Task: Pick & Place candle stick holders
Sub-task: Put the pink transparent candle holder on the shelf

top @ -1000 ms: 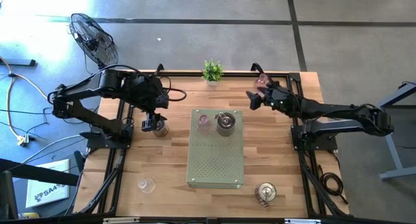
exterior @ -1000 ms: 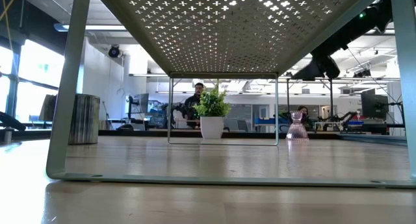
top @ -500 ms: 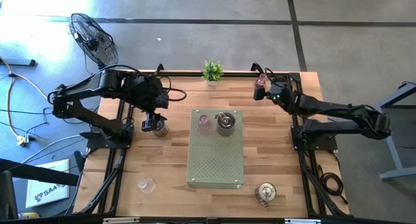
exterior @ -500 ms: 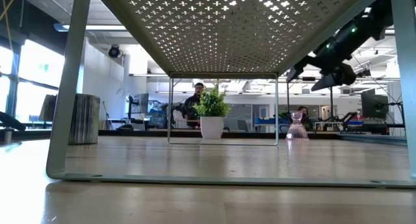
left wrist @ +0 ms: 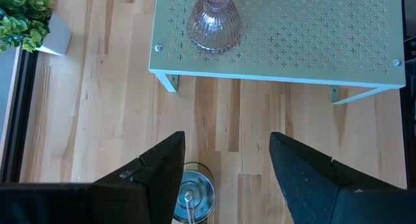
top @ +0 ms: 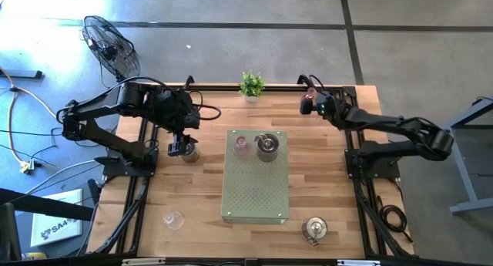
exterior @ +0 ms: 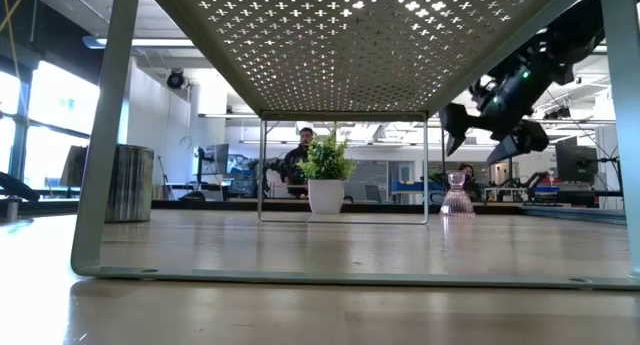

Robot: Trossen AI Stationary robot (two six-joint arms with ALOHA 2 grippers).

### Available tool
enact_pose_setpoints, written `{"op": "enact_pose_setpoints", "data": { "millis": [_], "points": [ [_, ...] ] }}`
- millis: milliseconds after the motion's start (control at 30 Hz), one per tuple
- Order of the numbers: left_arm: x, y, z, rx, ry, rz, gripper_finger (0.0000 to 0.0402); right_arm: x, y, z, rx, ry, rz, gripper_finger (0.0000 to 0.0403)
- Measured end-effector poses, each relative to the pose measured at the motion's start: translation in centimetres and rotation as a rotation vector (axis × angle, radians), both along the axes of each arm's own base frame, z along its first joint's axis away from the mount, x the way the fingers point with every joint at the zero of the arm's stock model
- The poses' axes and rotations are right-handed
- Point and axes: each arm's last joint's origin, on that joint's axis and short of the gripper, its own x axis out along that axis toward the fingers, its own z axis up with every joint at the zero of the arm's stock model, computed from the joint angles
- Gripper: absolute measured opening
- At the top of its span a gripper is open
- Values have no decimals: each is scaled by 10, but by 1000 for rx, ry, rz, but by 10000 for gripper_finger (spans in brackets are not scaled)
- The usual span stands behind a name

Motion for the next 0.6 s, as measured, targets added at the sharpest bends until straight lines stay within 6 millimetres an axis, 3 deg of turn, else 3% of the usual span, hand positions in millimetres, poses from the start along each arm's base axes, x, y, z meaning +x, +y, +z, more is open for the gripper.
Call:
{"op": "enact_pose_setpoints", "data": {
  "millis": [333,600],
  "points": [
    [0,0,0,0,0,0,221,1,-18,-17,50,16,-5,398],
    [0,0,0,0,0,0,221,-1,-26,-12,-3,-5,-4,398]
  ]
}}
